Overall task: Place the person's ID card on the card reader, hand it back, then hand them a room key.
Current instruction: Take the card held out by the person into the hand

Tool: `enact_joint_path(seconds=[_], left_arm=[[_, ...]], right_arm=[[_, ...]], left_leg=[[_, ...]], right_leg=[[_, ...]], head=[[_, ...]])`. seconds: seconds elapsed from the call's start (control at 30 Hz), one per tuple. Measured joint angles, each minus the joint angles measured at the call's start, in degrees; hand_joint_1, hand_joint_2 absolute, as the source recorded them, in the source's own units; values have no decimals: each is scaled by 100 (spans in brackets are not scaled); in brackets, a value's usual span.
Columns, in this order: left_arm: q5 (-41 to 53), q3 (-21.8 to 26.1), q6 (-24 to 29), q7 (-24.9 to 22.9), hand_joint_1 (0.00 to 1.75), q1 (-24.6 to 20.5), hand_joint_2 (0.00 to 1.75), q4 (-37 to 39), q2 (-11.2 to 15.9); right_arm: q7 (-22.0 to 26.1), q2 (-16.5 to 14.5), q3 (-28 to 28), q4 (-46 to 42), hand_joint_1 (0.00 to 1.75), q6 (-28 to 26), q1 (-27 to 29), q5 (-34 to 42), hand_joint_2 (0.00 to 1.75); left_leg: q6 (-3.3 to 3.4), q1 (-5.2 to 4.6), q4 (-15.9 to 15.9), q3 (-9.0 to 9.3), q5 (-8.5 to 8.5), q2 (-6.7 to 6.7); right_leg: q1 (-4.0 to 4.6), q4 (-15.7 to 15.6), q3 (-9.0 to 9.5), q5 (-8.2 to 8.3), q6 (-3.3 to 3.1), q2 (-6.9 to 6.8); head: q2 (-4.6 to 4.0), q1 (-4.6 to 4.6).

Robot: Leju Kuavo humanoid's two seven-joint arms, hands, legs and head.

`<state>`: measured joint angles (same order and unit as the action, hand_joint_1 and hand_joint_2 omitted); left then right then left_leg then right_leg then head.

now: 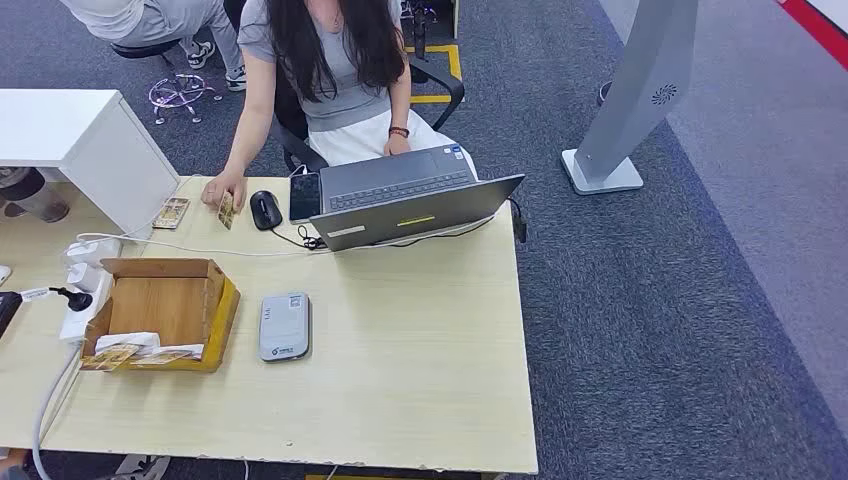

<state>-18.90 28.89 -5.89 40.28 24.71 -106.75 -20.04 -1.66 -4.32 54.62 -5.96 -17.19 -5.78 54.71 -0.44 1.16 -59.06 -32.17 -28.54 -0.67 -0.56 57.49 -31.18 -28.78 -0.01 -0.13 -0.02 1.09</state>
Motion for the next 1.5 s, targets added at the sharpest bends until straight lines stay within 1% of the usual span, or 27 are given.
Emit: enact_joint_path(seconds=[0.07,0.13,0.2,0.27,0.3,0.33,0.37,0.4,0.43,0.47,0.5,0.53,0.57,0.63,0.7,0.83,0.97,1.17,1.47,1.5], left_arm=[[279,4,48,0,0,-25,175,-108,1],[1119,35,315,-19,0,-153,175,-367,3],[2397,70,790,-169,0,-470,175,-630,5],[4119,77,1125,-609,0,-991,175,-774,30],[5248,63,1237,-992,0,-1319,175,-754,88],[6490,38,1370,-1485,0,-1711,175,-660,179],[7734,-21,1535,-2110,0,-2145,175,-450,335],[8882,-131,1715,-2811,0,-2622,175,-145,549],[9780,-315,1913,-3536,0,-3099,175,279,830],[10411,-572,2118,-4241,0,-3597,175,806,1174],[10747,-854,2306,-4771,0,-4057,175,1322,1505],[10905,-1133,2477,-5121,0,-4461,175,1804,1791],[10902,-1382,2581,-5278,0,-4803,175,2202,2016],[10885,-1764,2618,-5313,0,-5161,175,2659,2289],[10881,-2043,2564,-5365,0,-5277,175,2859,2479],[10880,-2309,2446,-5439,0,-5296,175,2936,2698],[10880,-2404,2436,-5427,0,-5291,175,2949,2805],[10880,-2444,2436,-5404,0,-5289,175,2972,2867],[10880,-2506,2436,-5444,0,-5289,175,2974,2874],[10880,-2522,2433,-5445,44,-5289,175,2976,2874]], right_arm=[[-12,-2,49,6,0,20,-7,-38,0],[-31,-3,173,18,0,77,-23,-152,0],[-40,-3,345,27,0,152,-49,-303,0],[-42,-3,552,31,0,232,-91,-459,0],[-42,-5,672,31,0,275,-120,-534,0],[-51,-9,804,32,0,326,-152,-617,0],[-77,-13,942,32,0,385,-183,-698,0],[-121,-17,1086,32,0,447,-214,-772,0],[-178,-22,1223,31,0,500,-240,-832,0],[-242,-25,1358,29,0,540,-260,-865,0],[-301,-26,1476,27,0,566,-273,-875,0],[-345,-28,1578,26,0,582,-278,-872,0],[-376,-27,1663,25,0,596,-279,-864,0],[-390,-27,1796,25,0,613,-277,-854,87],[-372,-27,1911,25,0,613,-276,-848,175],[-305,-27,2078,25,0,588,-278,-810,175],[-288,-27,2151,26,0,549,-281,-785,175],[-271,-27,2168,34,0,531,-331,-773,175],[-271,-25,2169,40,0,538,-431,-683,175],[-261,-25,2170,40,0,537,-438,-674,175]], left_leg=[[0,0,0,0,0,0],[2,0,0,0,3,4],[8,0,-1,-1,11,19],[11,-1,-3,-1,21,40],[11,-1,-4,-2,28,47],[9,-1,-4,-5,36,51],[7,0,-4,-8,47,54],[3,2,-4,-12,59,56],[-4,4,-3,-16,72,58],[-8,6,-3,-27,87,59],[-14,9,-3,-40,100,59],[-16,10,-2,-52,110,56],[-16,9,-2,-61,116,49],[-17,6,-2,-62,116,22],[-13,4,-3,-67,112,-5],[-8,1,-5,-85,109,-13],[-8,2,-5,-95,109,-9],[-8,4,-5,-95,110,-10],[-8,4,-5,-95,110,-10],[-8,4,-5,-95,110,-10]], right_leg=[[0,0,0,0,0,-1],[0,0,0,0,0,-7],[0,0,-2,1,0,-25],[-1,-1,-6,4,1,-50],[-1,-1,-8,9,0,-57],[-1,-1,-9,16,-3,-62],[-1,0,-12,24,-6,-64],[1,1,-17,33,-11,-65],[3,3,-22,44,-17,-66],[6,6,-31,58,-22,-66],[9,9,-41,71,-25,-66],[11,13,-48,83,-26,-62],[13,16,-55,89,-25,-55],[13,19,-65,95,-22,-27],[12,18,-78,101,-17,-1],[10,12,-98,104,-13,7],[9,10,-105,103,-12,4],[9,10,-108,104,-13,5],[9,10,-110,104,-13,6],[9,10,-110,104,-13,6]], head=[[0,0],[0,1],[0,1],[0,0],[0,1],[0,1],[0,1],[0,-1],[0,-3],[0,4],[0,13],[0,20],[0,27],[0,25],[0,25],[0,24],[0,25],[0,24],[0,24],[0,24]])
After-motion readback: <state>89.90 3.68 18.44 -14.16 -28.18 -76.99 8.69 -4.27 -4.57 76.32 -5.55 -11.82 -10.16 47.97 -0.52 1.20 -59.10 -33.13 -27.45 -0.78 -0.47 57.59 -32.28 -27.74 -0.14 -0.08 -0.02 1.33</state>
